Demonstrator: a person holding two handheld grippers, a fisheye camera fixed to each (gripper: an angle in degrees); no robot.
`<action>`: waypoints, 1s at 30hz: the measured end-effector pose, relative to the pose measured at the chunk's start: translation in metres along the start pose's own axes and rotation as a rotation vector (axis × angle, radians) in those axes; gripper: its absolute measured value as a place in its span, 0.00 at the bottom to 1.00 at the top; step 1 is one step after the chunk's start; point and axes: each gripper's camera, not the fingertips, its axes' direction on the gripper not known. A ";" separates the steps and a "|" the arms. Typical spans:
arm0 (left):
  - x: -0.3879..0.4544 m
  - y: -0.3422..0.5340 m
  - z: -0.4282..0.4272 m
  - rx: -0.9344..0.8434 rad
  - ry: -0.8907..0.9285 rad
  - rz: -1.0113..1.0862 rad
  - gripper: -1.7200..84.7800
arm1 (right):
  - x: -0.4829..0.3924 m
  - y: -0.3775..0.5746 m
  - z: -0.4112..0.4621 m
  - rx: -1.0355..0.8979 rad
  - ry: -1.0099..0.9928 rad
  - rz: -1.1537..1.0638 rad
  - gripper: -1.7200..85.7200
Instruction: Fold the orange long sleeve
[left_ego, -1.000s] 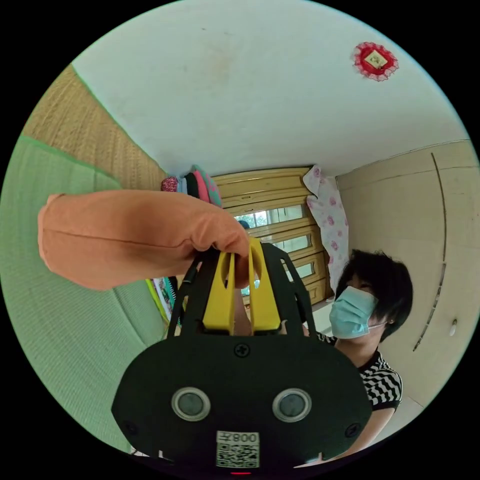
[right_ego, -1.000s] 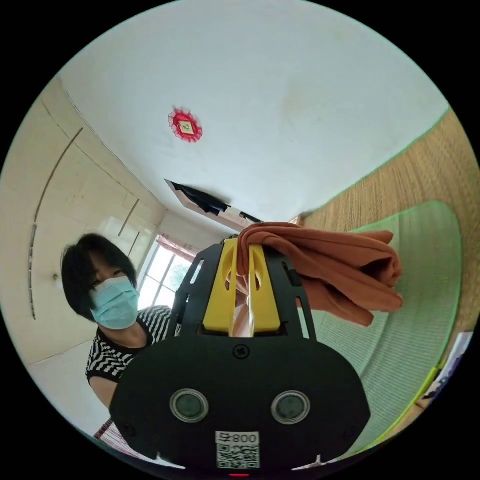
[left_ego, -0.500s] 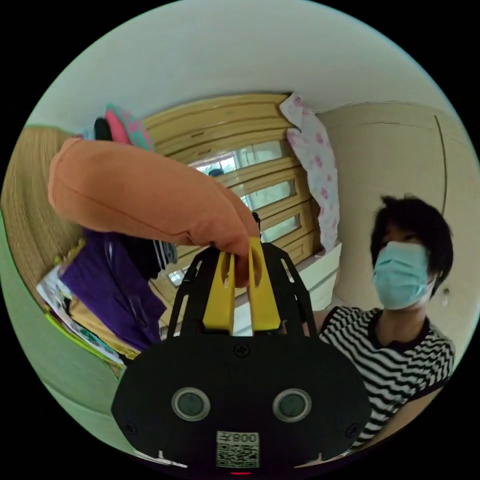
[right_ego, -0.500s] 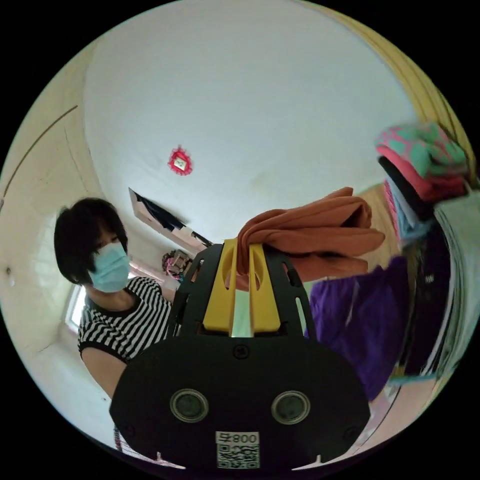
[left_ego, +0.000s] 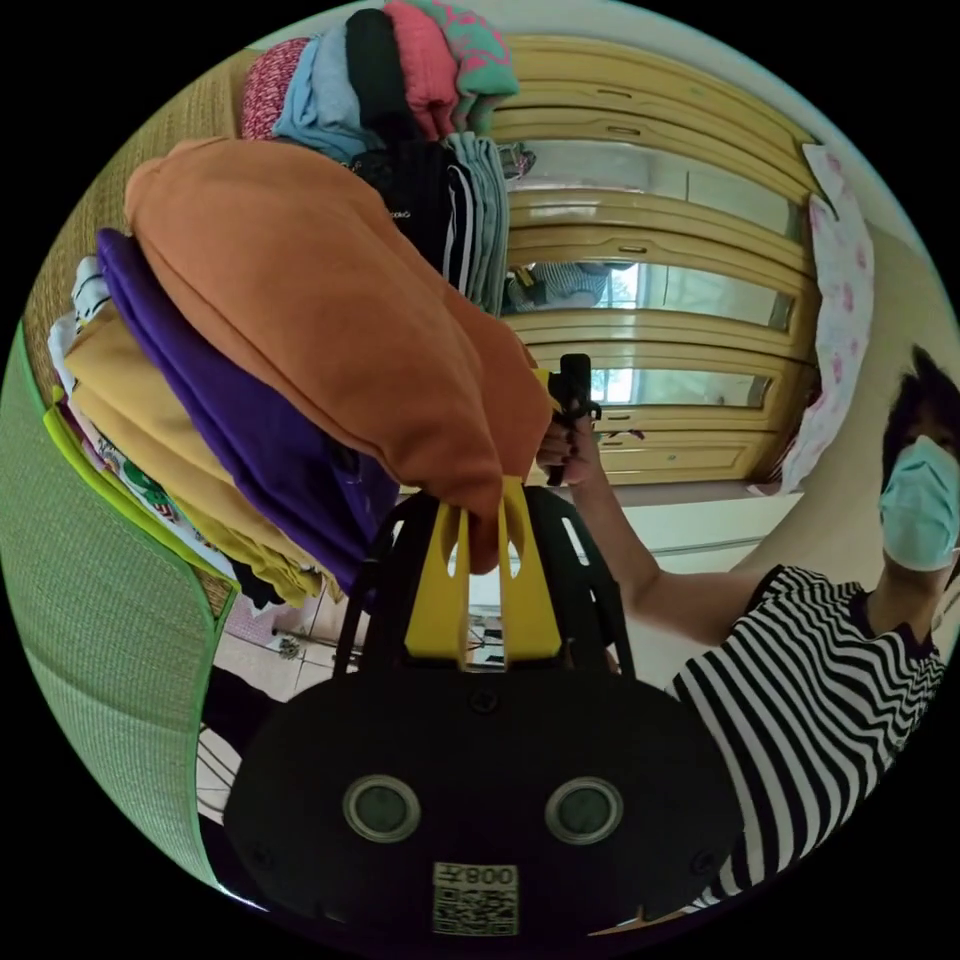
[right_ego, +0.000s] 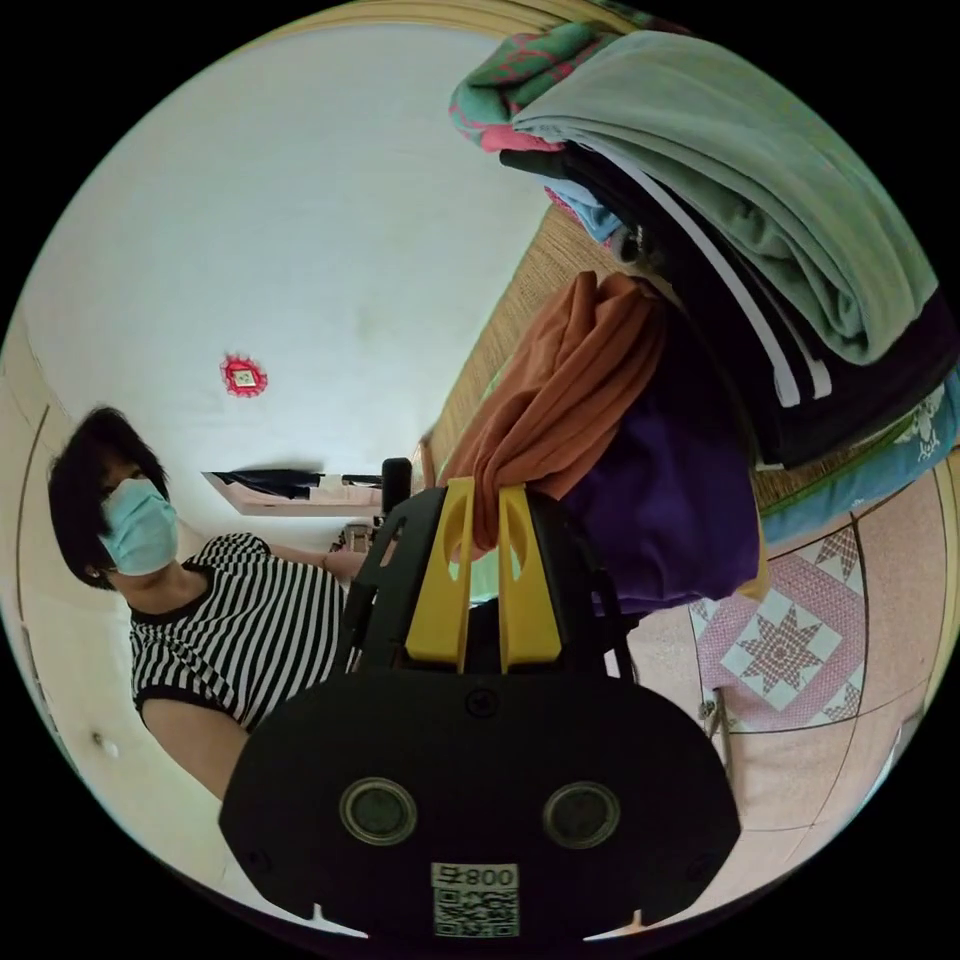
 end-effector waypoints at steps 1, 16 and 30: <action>0.005 -0.005 0.011 -0.019 -0.022 -0.009 0.08 | 0.015 0.007 0.005 -0.013 0.007 0.024 0.04; 0.015 -0.049 0.117 -0.285 -0.219 -0.080 0.10 | 0.176 0.102 0.092 -0.070 -0.051 0.343 0.06; 0.033 -0.063 0.154 -0.280 -0.220 -0.125 0.11 | 0.099 0.142 0.111 -0.022 0.156 0.384 0.05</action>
